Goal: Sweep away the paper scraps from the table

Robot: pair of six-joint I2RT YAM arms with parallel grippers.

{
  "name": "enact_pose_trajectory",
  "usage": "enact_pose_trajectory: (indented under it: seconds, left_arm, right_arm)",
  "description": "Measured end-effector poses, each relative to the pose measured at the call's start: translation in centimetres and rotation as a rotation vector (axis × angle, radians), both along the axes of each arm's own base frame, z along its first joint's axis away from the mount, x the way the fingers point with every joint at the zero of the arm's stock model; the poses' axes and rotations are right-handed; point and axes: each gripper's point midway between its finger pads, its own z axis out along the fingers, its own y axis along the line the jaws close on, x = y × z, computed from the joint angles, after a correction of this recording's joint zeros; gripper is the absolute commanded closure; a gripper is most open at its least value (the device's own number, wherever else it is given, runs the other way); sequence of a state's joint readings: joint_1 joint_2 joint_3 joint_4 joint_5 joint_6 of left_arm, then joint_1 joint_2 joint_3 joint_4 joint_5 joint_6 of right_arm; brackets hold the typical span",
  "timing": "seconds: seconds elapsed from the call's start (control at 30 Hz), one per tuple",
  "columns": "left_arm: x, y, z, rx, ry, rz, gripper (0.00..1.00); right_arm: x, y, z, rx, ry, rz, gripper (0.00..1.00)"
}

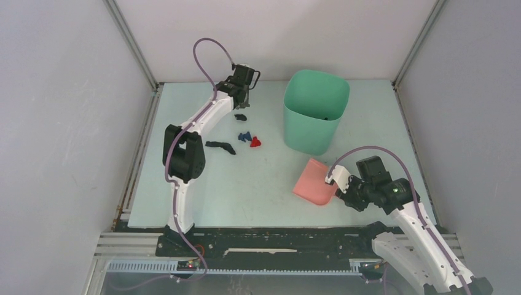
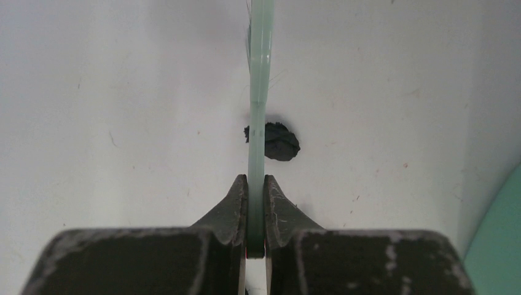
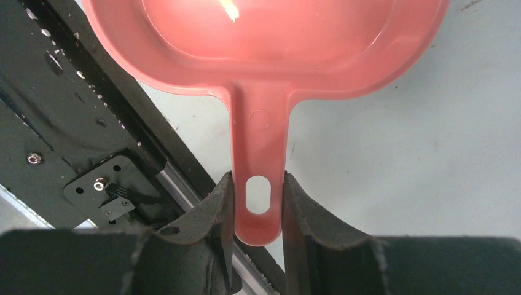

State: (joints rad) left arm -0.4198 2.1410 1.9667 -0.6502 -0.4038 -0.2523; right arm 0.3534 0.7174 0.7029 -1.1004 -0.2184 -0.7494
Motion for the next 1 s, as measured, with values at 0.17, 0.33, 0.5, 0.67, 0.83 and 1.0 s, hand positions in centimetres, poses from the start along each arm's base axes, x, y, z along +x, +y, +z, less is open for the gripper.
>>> enact_pose_trajectory:
  seconds: [0.17, 0.33, 0.5, 0.67, 0.83, 1.0]
  left_arm:
    - [-2.5, -0.1, -1.7, 0.018, 0.077, -0.027, 1.0]
    - [-8.4, 0.0, -4.2, 0.01, 0.21, -0.095, 1.0]
    - [-14.8, -1.5, -3.1, -0.06, 0.282, -0.189, 1.0]
    - [-23.2, -6.7, 0.1, -0.175, 0.304, -0.37, 1.0]
    - [-29.7, -10.5, 4.5, -0.286, 0.291, -0.523, 1.0]
    - [-29.9, -7.8, 8.5, -0.243, 0.255, -0.458, 1.0]
  right_arm:
    - [0.3, 0.3, 0.1, 0.007, -0.008, -0.001, 1.0]
    - [0.4, 0.6, 0.2, 0.006, -0.018, 0.005, 1.0]
    - [0.3, 0.6, 0.1, -0.014, -0.025, 0.016, 1.0]
    - [0.1, 0.7, 0.0, -0.045, -0.026, 0.04, 1.0]
    - [-0.2, 0.2, -0.2, -0.075, -0.012, 0.041, 1.0]
    - [-0.6, -0.9, -0.8, -0.15, 0.019, 0.054, 1.0]
